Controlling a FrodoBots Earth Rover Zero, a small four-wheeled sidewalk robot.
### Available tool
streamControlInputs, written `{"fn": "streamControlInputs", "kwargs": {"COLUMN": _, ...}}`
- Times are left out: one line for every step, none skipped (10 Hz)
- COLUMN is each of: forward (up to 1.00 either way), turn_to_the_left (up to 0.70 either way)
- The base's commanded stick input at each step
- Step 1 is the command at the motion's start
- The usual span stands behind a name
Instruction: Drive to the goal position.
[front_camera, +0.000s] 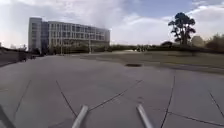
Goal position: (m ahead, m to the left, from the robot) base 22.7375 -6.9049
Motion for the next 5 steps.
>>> {"fn": "streamControlInputs", "kwargs": {"forward": 0.7, "turn_to_the_left": 0.14}}
{"fn": "streamControlInputs", "kwargs": {"forward": 0.7, "turn_to_the_left": 0.14}}
{"fn": "streamControlInputs", "kwargs": {"forward": 0.7, "turn_to_the_left": 0.14}}
{"fn": "streamControlInputs", "kwargs": {"forward": 0.7, "turn_to_the_left": 0.14}}
{"fn": "streamControlInputs", "kwargs": {"forward": 0.7, "turn_to_the_left": 0.14}}
